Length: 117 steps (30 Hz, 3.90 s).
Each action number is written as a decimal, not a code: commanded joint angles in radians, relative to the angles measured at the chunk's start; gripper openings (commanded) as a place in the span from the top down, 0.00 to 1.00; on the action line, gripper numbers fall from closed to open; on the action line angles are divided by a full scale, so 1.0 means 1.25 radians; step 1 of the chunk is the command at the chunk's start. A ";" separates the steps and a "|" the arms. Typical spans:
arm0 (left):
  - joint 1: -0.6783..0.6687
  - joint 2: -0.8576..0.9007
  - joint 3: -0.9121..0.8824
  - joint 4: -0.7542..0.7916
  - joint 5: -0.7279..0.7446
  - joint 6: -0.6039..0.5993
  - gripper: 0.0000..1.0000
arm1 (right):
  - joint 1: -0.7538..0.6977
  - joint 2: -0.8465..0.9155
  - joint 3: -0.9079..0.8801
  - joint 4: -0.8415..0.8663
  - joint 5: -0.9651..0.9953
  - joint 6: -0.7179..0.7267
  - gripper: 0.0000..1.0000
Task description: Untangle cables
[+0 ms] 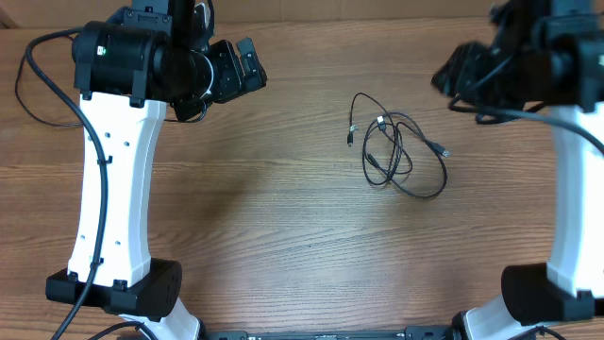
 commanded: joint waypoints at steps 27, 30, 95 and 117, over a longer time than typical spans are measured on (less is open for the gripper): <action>-0.002 0.007 0.001 -0.002 -0.010 0.012 0.00 | 0.241 0.087 -0.670 0.587 0.149 -0.175 0.06; -0.002 0.007 0.001 -0.003 -0.010 0.012 0.00 | 0.238 0.109 -0.670 0.573 0.149 -0.172 0.11; -0.002 0.007 0.001 -0.006 -0.007 0.006 0.00 | 0.092 0.139 -0.520 0.393 -0.466 -0.224 0.96; -0.002 0.007 0.001 -0.009 0.057 0.006 0.00 | 0.042 0.102 -0.081 0.570 -1.118 0.288 0.96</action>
